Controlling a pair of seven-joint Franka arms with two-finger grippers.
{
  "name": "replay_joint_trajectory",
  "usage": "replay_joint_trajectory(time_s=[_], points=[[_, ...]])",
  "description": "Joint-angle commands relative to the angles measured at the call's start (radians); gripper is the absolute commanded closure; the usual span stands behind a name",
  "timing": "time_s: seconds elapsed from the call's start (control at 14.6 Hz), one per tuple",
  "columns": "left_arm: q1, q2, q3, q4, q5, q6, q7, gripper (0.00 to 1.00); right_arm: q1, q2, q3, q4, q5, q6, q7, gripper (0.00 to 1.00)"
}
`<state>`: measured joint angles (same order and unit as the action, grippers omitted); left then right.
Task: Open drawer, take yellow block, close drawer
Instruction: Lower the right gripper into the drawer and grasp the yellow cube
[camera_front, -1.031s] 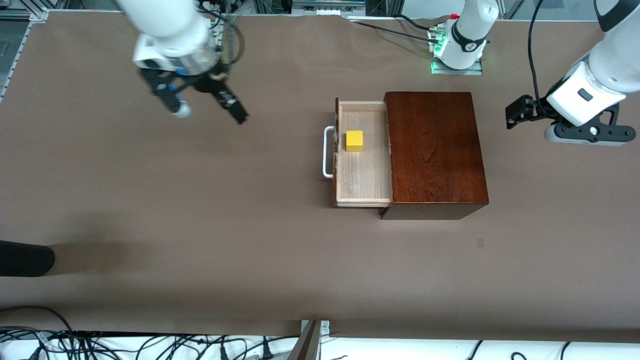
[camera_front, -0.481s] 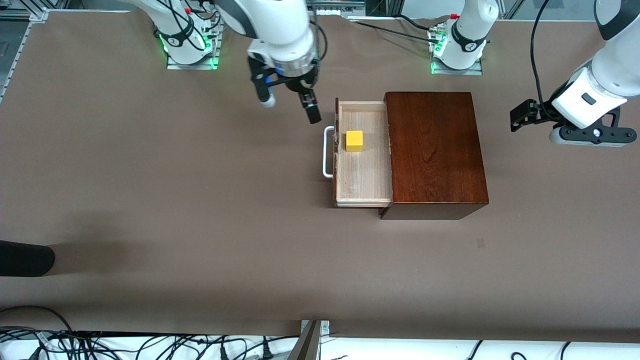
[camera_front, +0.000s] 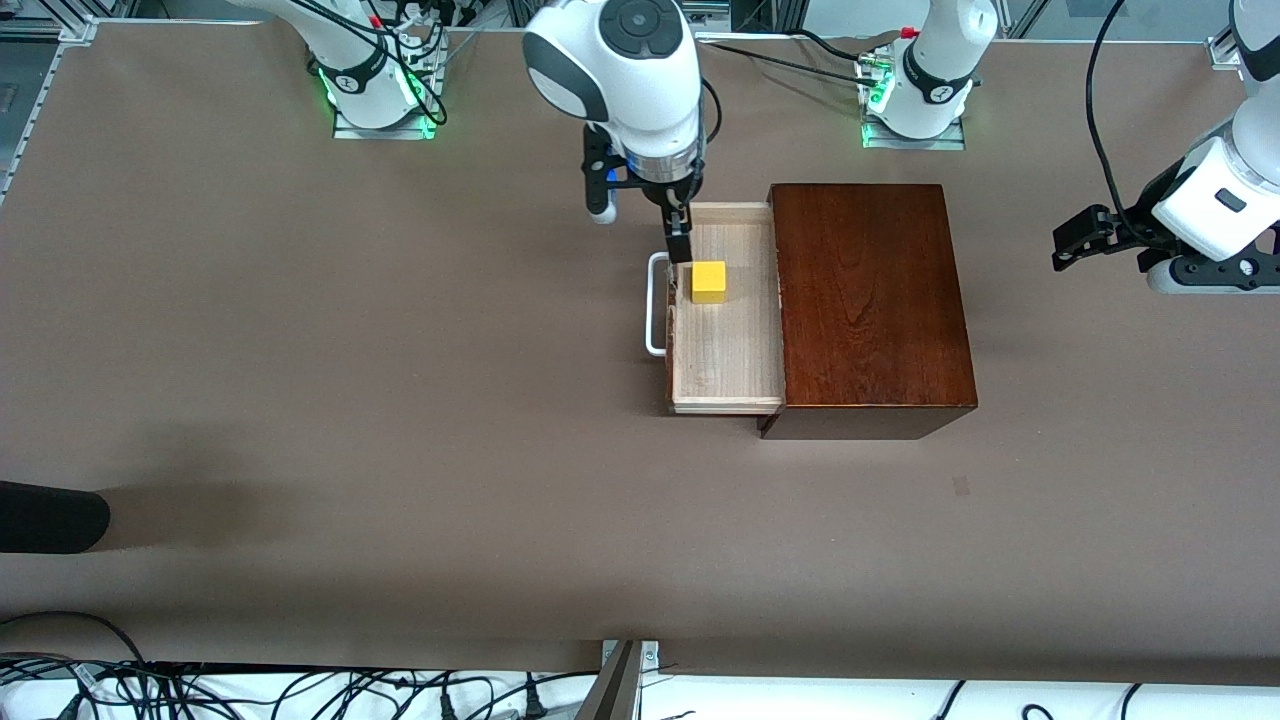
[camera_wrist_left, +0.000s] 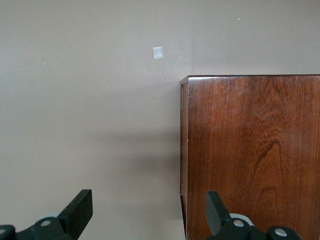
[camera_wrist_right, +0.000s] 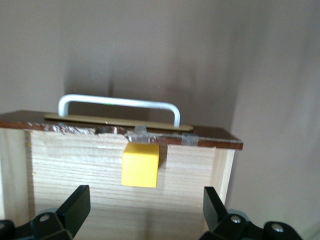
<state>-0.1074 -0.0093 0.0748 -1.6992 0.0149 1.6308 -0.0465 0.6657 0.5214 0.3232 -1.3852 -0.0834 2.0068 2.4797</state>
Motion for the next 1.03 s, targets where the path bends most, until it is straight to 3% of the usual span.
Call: replay_joint_trajectory(time_s=[0.0,0.55,0.96], points=[[0.012,0.002,-0.006,0.010,-0.018,-0.006,0.016,0.00,0.043,0.063,-0.009,0.043,-0.058,0.053,0.088,0.00],[0.051,0.011,-0.004,0.059,-0.021,-0.005,0.025,0.00,0.057,0.160,-0.026,0.061,-0.098,0.130,0.137,0.00],[0.051,0.031,-0.004,0.085,-0.016,0.000,0.023,0.00,0.094,0.201,-0.076,0.063,-0.108,0.181,0.137,0.00]])
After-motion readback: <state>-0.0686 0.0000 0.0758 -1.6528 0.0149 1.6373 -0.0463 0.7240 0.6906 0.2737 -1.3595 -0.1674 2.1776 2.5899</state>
